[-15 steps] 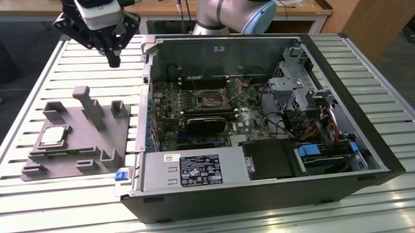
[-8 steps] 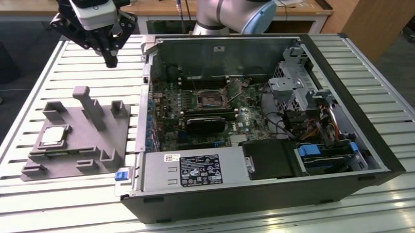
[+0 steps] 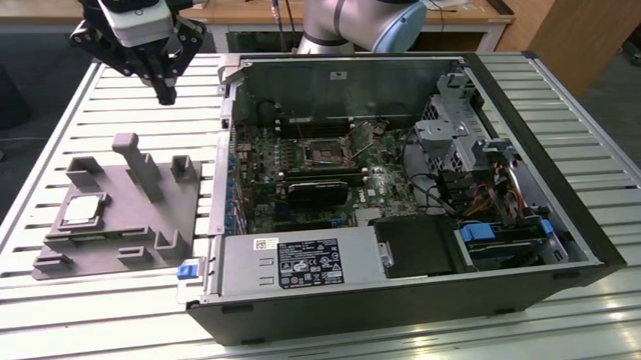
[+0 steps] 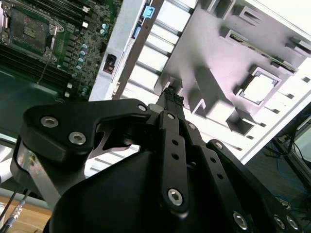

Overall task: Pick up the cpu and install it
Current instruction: 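Reach for the cpu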

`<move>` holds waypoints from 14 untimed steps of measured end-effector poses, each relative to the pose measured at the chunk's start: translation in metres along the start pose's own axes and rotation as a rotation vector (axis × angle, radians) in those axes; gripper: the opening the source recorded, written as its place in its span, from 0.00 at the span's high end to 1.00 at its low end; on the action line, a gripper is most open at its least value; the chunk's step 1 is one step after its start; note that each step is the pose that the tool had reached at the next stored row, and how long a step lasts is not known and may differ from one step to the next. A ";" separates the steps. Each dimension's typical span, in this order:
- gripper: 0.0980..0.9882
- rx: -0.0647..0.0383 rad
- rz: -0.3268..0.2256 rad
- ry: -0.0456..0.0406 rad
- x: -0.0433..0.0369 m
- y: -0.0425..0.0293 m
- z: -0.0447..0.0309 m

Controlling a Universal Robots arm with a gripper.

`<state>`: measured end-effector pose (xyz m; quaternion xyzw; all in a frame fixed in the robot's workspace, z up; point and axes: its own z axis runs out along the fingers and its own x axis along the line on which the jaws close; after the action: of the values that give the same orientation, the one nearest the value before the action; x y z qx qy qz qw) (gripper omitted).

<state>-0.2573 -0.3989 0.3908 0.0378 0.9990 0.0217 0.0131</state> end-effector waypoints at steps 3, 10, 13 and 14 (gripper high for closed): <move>0.99 0.000 0.000 0.0000 0.0023 -0.0002 0.0000; 0.99 0.000 0.000 0.0000 0.0086 -0.0006 -0.0001; 0.99 0.000 0.000 0.0000 0.0106 -0.0008 -0.0001; 0.99 0.000 0.000 0.0001 0.0113 -0.0009 -0.0001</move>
<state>-0.2686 -0.3990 0.3906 0.0379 0.9990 0.0217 0.0130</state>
